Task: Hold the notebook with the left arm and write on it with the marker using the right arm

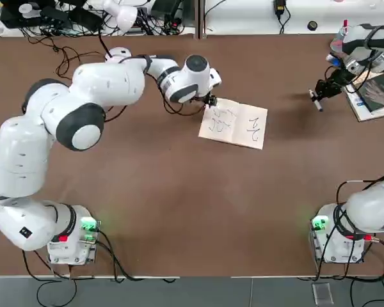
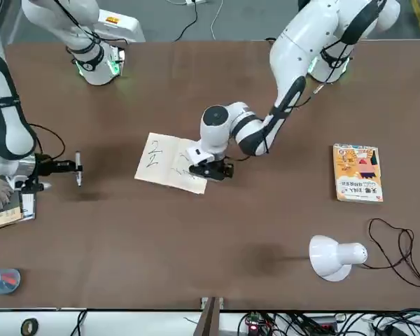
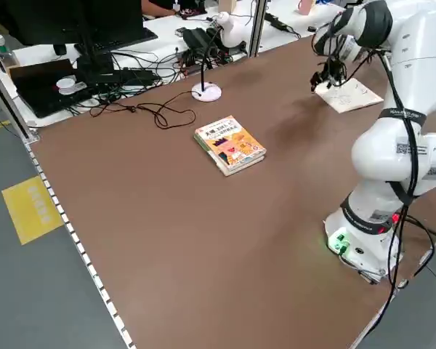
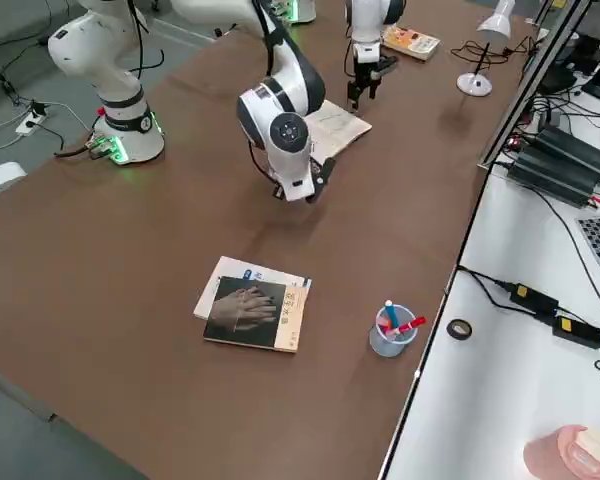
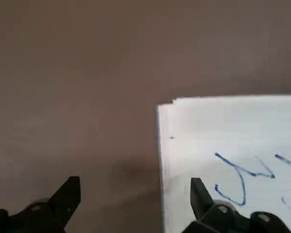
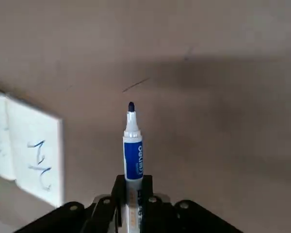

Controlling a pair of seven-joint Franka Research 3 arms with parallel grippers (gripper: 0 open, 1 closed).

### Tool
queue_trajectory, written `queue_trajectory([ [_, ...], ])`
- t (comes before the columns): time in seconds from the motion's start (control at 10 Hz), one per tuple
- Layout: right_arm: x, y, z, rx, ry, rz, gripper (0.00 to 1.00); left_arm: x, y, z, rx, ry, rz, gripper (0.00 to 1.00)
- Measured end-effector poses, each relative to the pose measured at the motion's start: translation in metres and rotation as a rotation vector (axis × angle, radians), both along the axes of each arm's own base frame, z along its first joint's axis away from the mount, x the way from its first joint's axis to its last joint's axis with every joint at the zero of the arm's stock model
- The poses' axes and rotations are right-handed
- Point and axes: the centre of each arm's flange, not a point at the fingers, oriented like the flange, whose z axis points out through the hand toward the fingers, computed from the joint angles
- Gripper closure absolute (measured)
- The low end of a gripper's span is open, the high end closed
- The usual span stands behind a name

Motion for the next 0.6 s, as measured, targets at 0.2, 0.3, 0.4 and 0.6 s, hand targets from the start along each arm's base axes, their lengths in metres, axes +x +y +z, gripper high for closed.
queue_trajectory([
  [0.2, 0.002, -0.017, 0.000, -0.056, -0.040, -0.027, 0.83, 0.008, 0.007, 0.047, 0.027, -0.005, 0.027, 0.00],
  [0.3, 0.003, -0.022, -0.001, -0.073, -0.049, -0.037, 0.83, 0.009, 0.009, 0.072, 0.019, -0.002, 0.049, 0.00],
  [0.4, 0.003, -0.026, -0.004, -0.084, -0.051, -0.043, 0.83, 0.012, 0.014, 0.098, -0.005, 0.006, 0.079, 0.00],
  [0.6, 0.003, -0.028, -0.012, -0.100, -0.052, -0.047, 0.83, 0.021, 0.029, 0.139, -0.034, 0.006, 0.114, 0.00],
])
